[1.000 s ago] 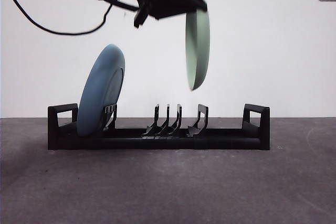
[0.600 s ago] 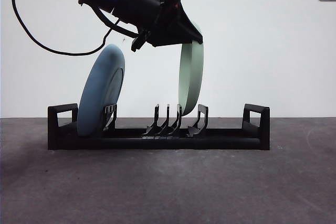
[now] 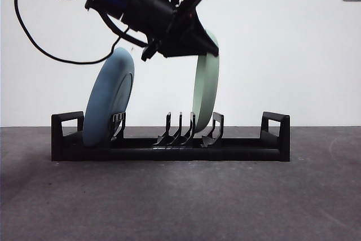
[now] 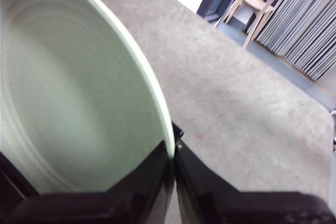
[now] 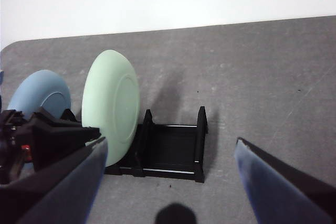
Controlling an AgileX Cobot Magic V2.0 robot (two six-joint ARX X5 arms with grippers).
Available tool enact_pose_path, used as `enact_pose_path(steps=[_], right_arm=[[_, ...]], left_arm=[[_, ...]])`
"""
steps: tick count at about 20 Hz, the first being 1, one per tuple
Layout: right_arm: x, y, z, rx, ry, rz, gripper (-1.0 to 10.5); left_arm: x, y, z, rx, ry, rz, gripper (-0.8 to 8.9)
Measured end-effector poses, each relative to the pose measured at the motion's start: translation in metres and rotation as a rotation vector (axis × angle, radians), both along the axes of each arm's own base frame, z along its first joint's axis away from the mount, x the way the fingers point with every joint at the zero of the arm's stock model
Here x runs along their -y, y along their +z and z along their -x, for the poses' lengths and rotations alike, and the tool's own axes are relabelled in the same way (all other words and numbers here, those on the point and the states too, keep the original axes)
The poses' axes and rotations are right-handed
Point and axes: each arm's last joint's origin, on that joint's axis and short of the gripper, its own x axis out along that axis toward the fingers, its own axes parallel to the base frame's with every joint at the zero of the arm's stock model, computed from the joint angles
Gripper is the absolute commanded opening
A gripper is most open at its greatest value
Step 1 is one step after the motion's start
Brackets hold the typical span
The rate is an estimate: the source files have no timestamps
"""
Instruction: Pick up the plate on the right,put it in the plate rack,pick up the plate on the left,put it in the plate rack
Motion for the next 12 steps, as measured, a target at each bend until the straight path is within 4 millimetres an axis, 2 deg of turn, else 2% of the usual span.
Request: enact_pose_path(steps=[5,10,12], right_arm=[[-0.001,-0.002,-0.003,-0.011,0.0,0.004,4.1],[-0.001,-0.002,-0.003,-0.012,0.0,0.004,4.1],[-0.001,-0.002,-0.003,-0.012,0.0,0.004,4.1]], left_arm=[[0.002,-0.013,-0.003,-0.033,-0.001,-0.035,-0.02],[0.004,-0.014,-0.001,-0.016,-0.003,-0.06,0.03],[0.004,-0.015,-0.001,-0.011,-0.009,-0.07,0.51]])
